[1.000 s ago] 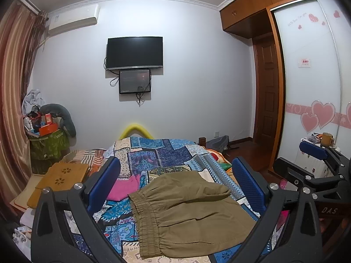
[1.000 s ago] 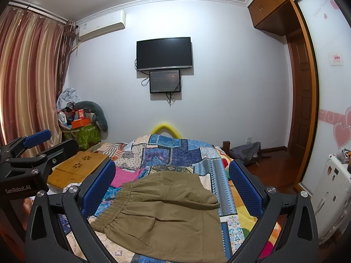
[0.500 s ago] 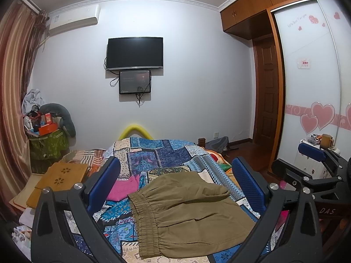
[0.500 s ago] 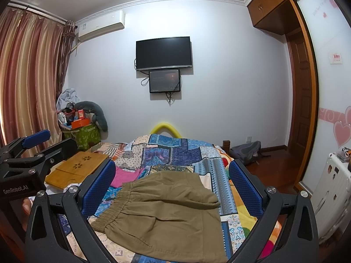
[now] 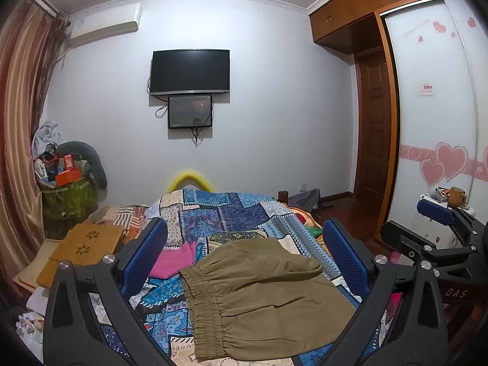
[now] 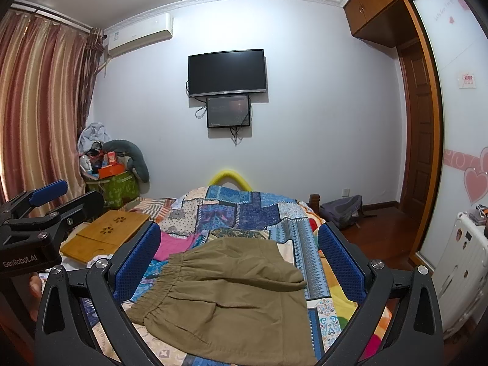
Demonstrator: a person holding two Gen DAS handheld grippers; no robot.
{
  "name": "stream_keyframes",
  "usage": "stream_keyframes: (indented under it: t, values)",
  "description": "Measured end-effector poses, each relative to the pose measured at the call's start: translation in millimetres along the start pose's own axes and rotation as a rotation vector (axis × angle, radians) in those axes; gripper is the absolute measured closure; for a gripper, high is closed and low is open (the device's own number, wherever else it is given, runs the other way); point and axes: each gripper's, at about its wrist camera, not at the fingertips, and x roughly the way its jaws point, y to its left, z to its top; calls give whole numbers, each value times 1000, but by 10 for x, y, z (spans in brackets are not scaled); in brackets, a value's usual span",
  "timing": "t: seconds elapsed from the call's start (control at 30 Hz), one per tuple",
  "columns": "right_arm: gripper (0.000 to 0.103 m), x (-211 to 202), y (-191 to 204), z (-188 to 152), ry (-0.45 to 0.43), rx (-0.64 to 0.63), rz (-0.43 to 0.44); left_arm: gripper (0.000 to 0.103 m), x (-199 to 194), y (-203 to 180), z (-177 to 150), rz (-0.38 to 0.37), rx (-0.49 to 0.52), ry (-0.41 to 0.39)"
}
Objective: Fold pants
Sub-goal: 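Grasp the waistband with the left tool while the right tool grasps the leg hem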
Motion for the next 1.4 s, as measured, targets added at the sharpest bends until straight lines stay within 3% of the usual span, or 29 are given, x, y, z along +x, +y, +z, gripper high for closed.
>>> stream_keyframes:
  t: [0.13,0.37,0.73,0.87,1.0,1.07,1.2,1.3,1.4]
  values:
    - [1,84,-22,-37,15,7,-4,0,157,42,-31,-3,-10,33]
    - [1,463,-199,-122,51,-17,-45,0,787,230,-157,28,-29,145]
    - [1,1401,-836,-580,280,-6,-138,0,2197,693,-826,73,-13,493]
    - [1,1676,-1072,-844,393,30,-131,0,2641,866,-1211,68,-22,655]
    - [1,1951,-1236,-1135,514,39,-114,0,2909,982,-1505,61,-40,761]
    - [2,2091,-1279,-1254,568,42,-101,0,2998,1020,-1614,52,-42,792]
    - [20,2390,-1387,-1477,665,51,-44,1,3103,1083,-1780,22,-39,845]
    - [20,2572,-1440,-1553,694,58,-19,13,3179,1104,-1863,-10,-46,881]
    - [20,2737,-1427,-1577,701,15,15,19,3264,1154,-1940,-54,-88,916]
